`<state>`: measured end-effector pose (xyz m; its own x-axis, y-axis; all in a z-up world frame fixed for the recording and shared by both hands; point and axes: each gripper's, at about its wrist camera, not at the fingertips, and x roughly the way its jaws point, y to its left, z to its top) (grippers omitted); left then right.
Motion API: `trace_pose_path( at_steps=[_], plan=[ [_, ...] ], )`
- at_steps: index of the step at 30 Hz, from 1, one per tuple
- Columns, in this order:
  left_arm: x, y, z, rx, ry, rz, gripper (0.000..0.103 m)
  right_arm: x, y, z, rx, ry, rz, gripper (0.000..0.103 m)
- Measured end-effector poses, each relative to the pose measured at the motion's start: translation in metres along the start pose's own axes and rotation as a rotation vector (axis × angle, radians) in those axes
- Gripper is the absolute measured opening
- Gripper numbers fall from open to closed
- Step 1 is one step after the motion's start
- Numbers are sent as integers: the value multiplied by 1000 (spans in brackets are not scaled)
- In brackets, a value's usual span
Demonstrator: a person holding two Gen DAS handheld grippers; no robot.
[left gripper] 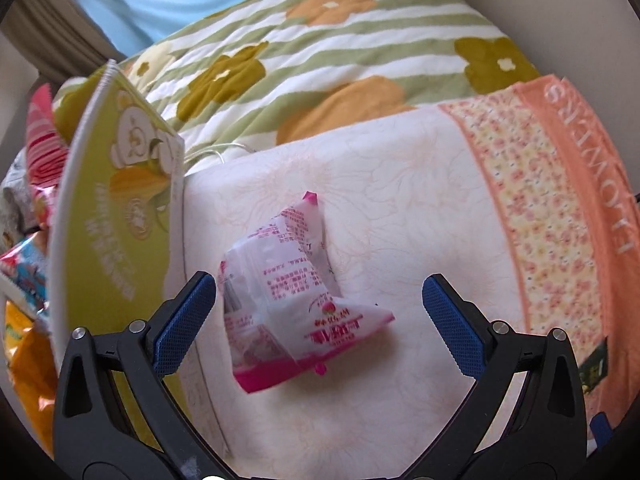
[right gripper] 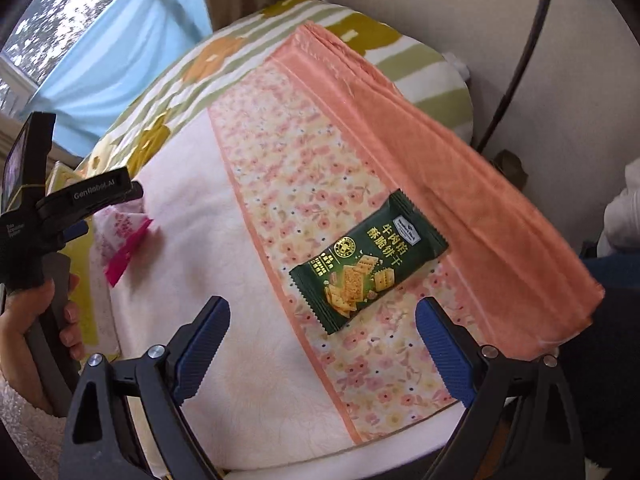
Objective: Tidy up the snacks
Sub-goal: 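Grasp the pink-white candy bag with the left gripper while the right grasps the green cracker pack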
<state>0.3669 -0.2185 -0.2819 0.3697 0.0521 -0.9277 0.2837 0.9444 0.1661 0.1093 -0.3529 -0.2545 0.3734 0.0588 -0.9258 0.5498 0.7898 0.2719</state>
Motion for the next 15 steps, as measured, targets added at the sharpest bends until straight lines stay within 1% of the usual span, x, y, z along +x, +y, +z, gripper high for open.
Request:
trace_pose_path(
  at_steps=[3, 5, 10, 14, 15],
  plan=[
    [13, 1, 1, 16, 6, 6, 103, 13, -1, 2, 30, 3, -34, 93],
    [16, 1, 2, 33, -1, 2, 102, 23, -3, 5, 40, 10, -73, 93],
    [13, -1, 7, 72, -24, -42, 102, 33, -6, 12, 89, -3, -76, 93],
    [11, -1, 7, 93, -31, -68, 102, 41, 10, 19, 63, -30, -90, 93],
    [10, 0, 6, 94, -32, -76, 102, 42, 13, 20, 49, -37, -82, 93]
  ],
)
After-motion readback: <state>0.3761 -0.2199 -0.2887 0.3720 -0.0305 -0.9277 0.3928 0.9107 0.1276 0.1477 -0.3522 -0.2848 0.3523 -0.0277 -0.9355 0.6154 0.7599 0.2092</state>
